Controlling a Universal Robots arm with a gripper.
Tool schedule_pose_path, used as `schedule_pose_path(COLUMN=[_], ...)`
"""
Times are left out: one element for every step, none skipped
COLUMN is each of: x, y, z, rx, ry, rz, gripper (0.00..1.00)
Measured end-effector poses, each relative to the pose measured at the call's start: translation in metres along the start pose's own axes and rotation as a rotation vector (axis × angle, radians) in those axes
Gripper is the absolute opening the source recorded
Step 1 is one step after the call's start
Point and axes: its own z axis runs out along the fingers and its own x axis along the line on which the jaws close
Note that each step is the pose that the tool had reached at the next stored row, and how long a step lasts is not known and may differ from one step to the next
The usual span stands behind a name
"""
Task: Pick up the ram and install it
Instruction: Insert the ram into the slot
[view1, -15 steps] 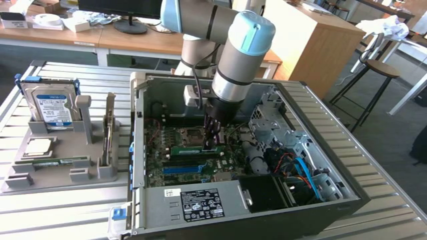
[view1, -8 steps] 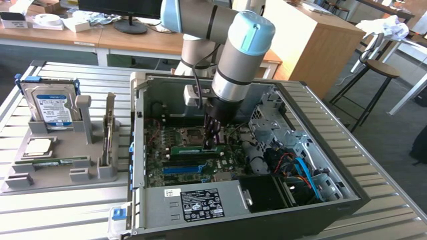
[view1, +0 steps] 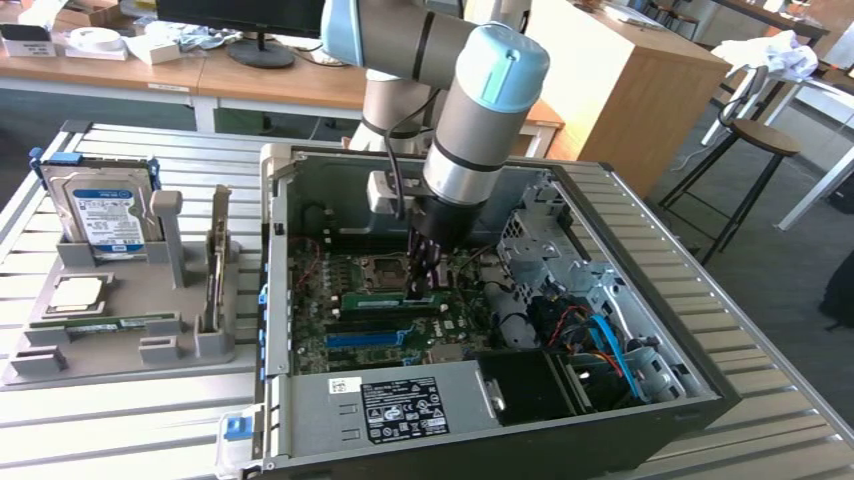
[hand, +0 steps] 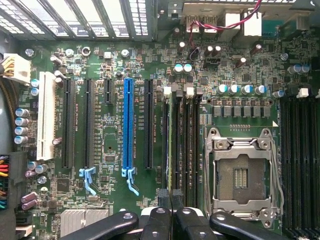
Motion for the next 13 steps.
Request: schedule_pose_path(x=[0.0,0.0,0.0,0.0,0.0,0.0,0.0,0.0,0.0,0.0,0.0,0.0,0.0], y=[0.0,0.0,0.0,0.0,0.0,0.0,-0.0002,-0.0005,-0.0006,-0.0011,-0.0011,-0.0011,-0.0011], z=[0.0004,0.0004,0.0004,0.0004,0.0004,0.0004,0.0004,0.0004,0.0005,0.0005,0.0005,0.0005,0.0005], rx=[0.0001,0.0001,0.0,0.0,0.0,0.0,0.0,0.0,0.0,0.0,0.0,0.0001,0.0], ry=[-0.0002,-0.0001,0.0,0.0,0.0,0.0,0.0001,0.0001,0.0001,0.0,0.0,0.0,0.0], rz=[0.0,0.0,0.0,0.0,0.0,0.0,0.0,0.0,0.0,0.0,0.0,0.0,0.0], gripper=[0.11,0.11,0.11,0.11,0.11,0.11,0.11,0.11,0.11,0.11,0.11,0.11,0.11])
